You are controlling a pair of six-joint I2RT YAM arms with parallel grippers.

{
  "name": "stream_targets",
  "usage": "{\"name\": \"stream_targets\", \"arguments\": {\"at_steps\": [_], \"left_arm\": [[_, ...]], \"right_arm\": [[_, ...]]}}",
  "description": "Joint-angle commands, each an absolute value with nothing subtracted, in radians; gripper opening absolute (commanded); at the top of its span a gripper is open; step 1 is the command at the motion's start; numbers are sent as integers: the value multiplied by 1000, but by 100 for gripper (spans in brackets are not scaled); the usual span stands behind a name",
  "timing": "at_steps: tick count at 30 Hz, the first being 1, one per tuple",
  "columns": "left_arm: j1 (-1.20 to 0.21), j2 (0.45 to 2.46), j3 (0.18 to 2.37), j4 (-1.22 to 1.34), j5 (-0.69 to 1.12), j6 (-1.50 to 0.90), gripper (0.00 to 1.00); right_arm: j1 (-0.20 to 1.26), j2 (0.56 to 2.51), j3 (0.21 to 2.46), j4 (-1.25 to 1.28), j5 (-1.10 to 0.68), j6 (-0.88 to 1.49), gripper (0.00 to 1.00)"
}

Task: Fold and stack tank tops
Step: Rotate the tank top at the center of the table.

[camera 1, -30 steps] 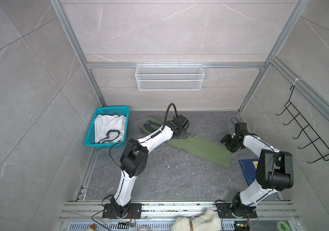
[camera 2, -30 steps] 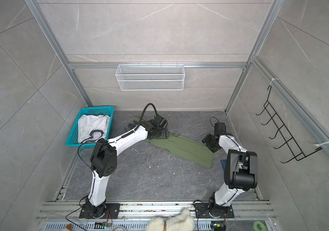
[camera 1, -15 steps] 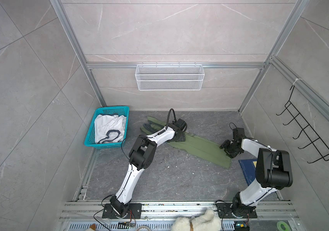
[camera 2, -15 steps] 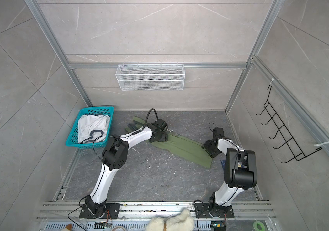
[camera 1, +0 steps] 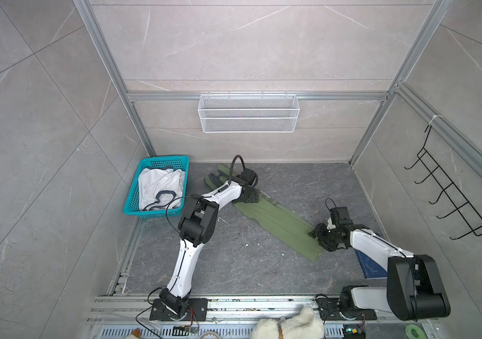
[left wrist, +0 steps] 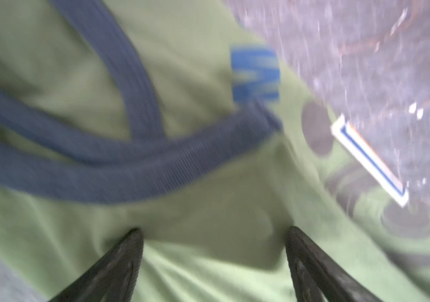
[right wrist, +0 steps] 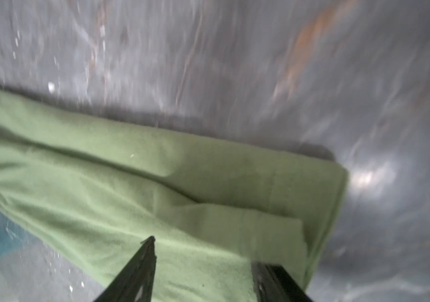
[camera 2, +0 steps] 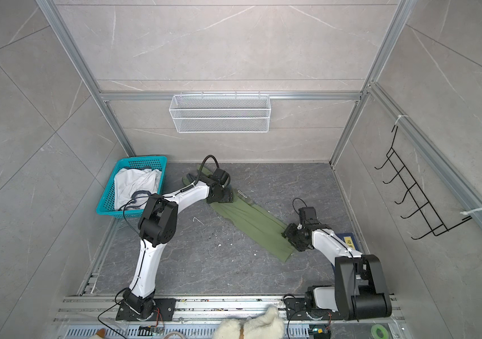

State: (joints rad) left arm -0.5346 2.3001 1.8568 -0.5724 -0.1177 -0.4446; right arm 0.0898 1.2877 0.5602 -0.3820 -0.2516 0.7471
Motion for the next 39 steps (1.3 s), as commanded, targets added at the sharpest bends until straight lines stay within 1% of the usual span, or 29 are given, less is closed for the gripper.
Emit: {"name": "stream_targets", "arguments": {"at_steps": [1,5,9,11,12,15,17,19,21,23,24,26,29,33,39], "left_arm": [[-512,2378,1939,-618,-128,-375,88],[-518,2427,2012,-616,-92,-378,88],[-549,2481,2091,-623,-65,-369,88],[-566,2511,2144,-643,-55,-367,89],[-571,2525,2173,-660,-57,-367,89],[-573,2564,2291,-753,-75,-373,89],[-576,2571,2363,-812,-95,-373,89],[-586,2541,2396,-864,-134,-381,89],[-595,2481,2365,-890,-171,-410,89],[-601,2396,2282,-882,-187,-488,89],[-606,2346,2219,-856,-166,-532,89],[-623,2258,2103,-777,-93,-578,89],[-653,2203,2002,-740,-114,-626,89],[-657,2220,1951,-696,-88,-657,89],[-658,2354,2038,-726,-100,-636,88]], "right_arm": [[147,1215,470,-556,-224,825,61],[240,1122,429,-595,-223,887,61],[357,1043,374,-569,-217,990,61],[425,1023,383,-565,-200,1013,61],[462,1020,401,-571,-183,1048,61],[569,1033,488,-606,-121,1051,61],[624,1060,572,-672,-59,1026,61],[641,1092,657,-760,18,949,62],[641,1111,715,-829,107,890,62],[642,1135,751,-871,170,846,63],[641,1151,764,-893,199,828,63],[641,1175,770,-903,217,798,63],[641,1200,755,-886,204,771,63],[643,1232,719,-856,178,762,63],[708,1293,677,-779,127,786,63]]}}
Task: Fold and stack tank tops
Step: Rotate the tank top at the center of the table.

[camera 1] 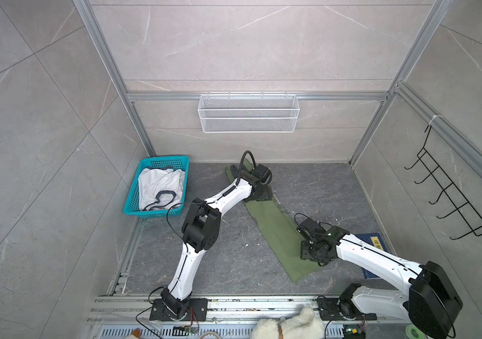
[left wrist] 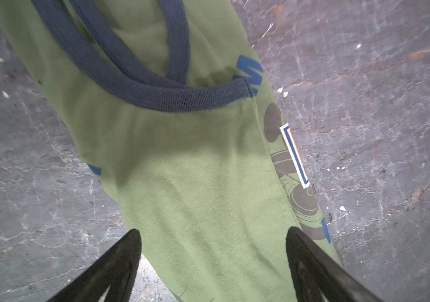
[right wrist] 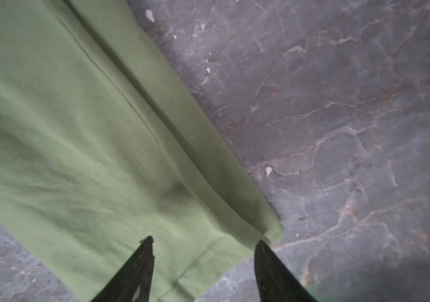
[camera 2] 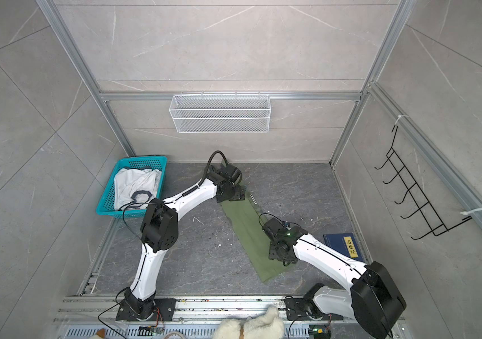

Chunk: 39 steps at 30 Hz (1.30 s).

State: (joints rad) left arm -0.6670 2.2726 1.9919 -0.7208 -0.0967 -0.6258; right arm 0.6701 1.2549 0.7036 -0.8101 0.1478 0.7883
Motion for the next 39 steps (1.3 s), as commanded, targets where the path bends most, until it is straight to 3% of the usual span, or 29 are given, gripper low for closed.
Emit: {"name": "stream_targets", "arguments": {"at_steps": [1,16,24,30,36,39], "left_arm": [[-656,2376,2054,-726,-102,-625,88],[-590,2595,2258,-755,-93,-369,89],[-591,2587,2287,-729,6,-327,88],[-606,2517,2306,-760,36,-339,89],[-610,2359,2330,-933,-34,-451,92],[-609,2184,2185,-974,-40,-529,93]], "right_arm": [[727,1310,676,-768,124,794,63],[1155,1619,815,-573,47,1000,63],[1237,1762,1006,-568,47,989,63],[1238,1656,1019,-634,110,988,63],[1232,1418,997,-810,280,1013,64],[1192,1291,928,-839,293,1014,64]]}}
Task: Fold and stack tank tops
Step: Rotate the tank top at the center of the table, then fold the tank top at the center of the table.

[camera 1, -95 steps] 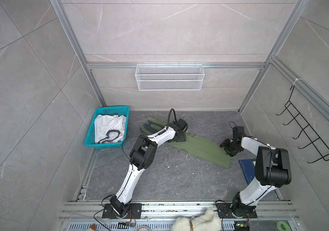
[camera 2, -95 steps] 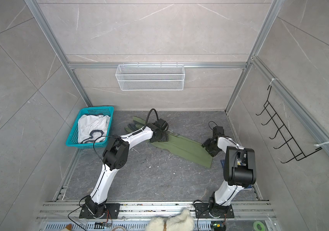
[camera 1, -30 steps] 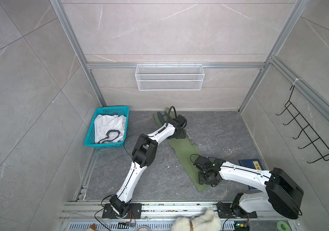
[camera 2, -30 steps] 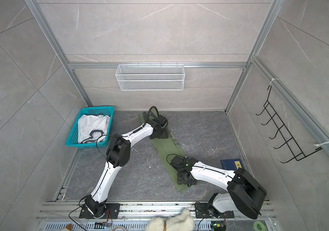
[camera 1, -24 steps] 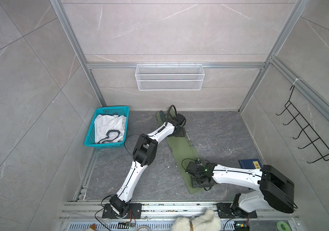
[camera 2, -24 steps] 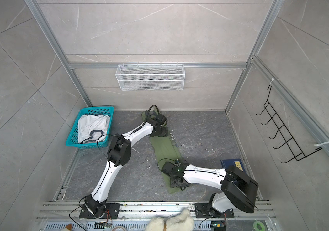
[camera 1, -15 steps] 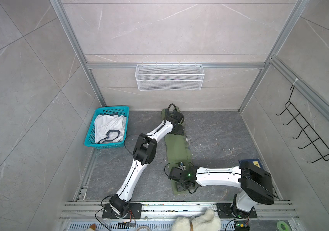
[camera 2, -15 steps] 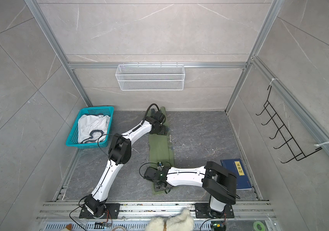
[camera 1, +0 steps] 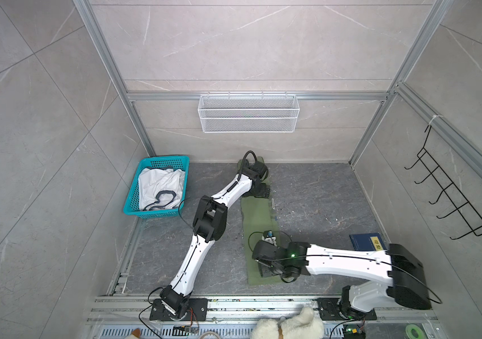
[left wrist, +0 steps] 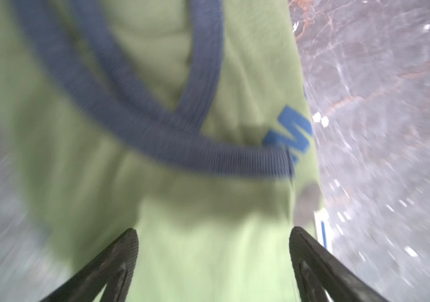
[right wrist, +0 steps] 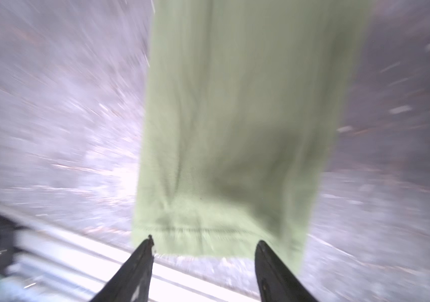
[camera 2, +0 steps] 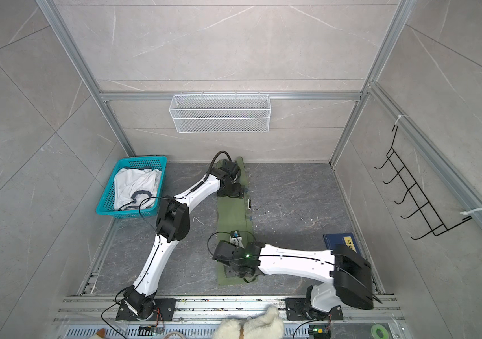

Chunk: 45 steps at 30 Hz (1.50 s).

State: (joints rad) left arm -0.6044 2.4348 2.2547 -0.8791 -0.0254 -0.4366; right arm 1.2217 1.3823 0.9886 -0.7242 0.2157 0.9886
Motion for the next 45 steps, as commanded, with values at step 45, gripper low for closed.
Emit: {"name": "stream_targets", "arguments": {"at_steps": [45], "left_arm": [[-1190,1342,528,-191,104,-1352,56]], "right_arm": [[919,1156,343,-248,-255,1063,45]]}}
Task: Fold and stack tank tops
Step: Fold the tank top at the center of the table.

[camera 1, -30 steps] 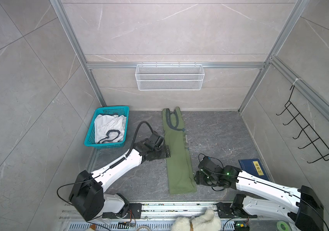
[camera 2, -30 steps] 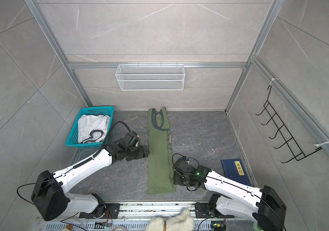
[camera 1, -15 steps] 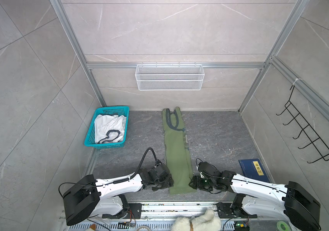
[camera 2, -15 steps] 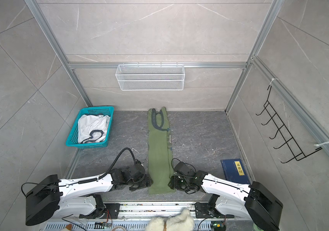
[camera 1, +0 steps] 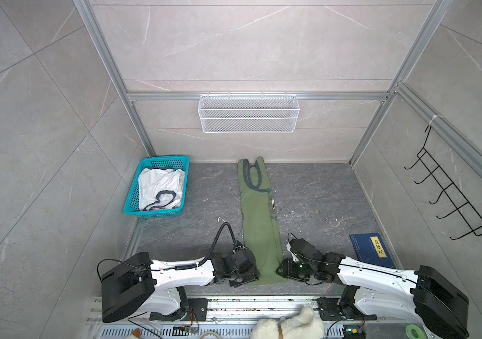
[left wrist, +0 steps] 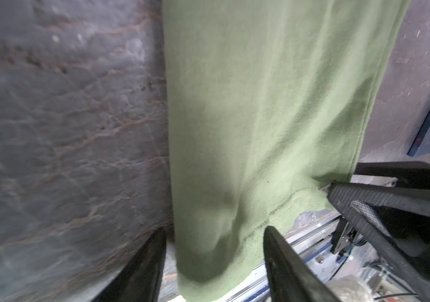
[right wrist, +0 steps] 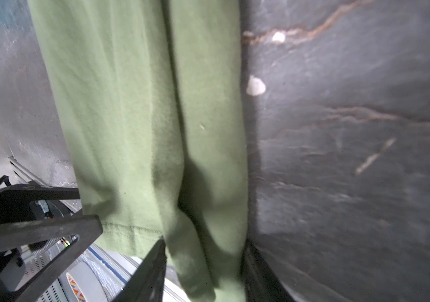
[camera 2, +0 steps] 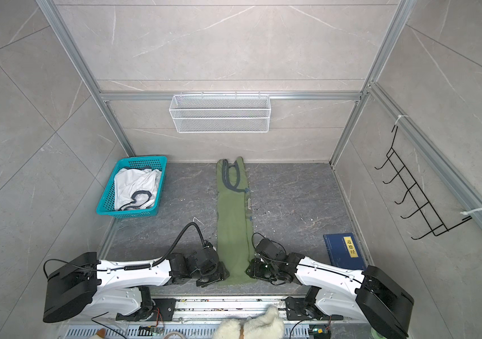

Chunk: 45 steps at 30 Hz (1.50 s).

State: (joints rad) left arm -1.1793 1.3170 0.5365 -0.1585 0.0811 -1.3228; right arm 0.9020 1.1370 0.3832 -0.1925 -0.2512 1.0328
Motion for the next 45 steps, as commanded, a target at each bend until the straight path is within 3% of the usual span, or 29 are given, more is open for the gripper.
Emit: {"name": "stream_targets", "arguments": {"at_steps": [1,12,22,26,31,45], "left_arm": [[-1196,1344,539,-217,99,-1352,54],[-1213,1275,563,-343,37,-1353,23],[-1216,1216,610,-393,-8,-1336,9],[-1191,1215,703,-474,-71,-1285,7],[-1065,1228,811,-490,-69,-1190,4],[-708,1499,1141,-447,-6,-975,6]], "right_arm": [[927,1158,345,-246,-252,1068,43],[985,1092,367,-339,-182,1105,21],[1019,1068,464,-428,-171,1148,9],[1017,1028,571,-552,-91,1116,8],[949,1072,742,-648,-57,1032,7],[580,1442,1100,-553,-193,756,8]]}}
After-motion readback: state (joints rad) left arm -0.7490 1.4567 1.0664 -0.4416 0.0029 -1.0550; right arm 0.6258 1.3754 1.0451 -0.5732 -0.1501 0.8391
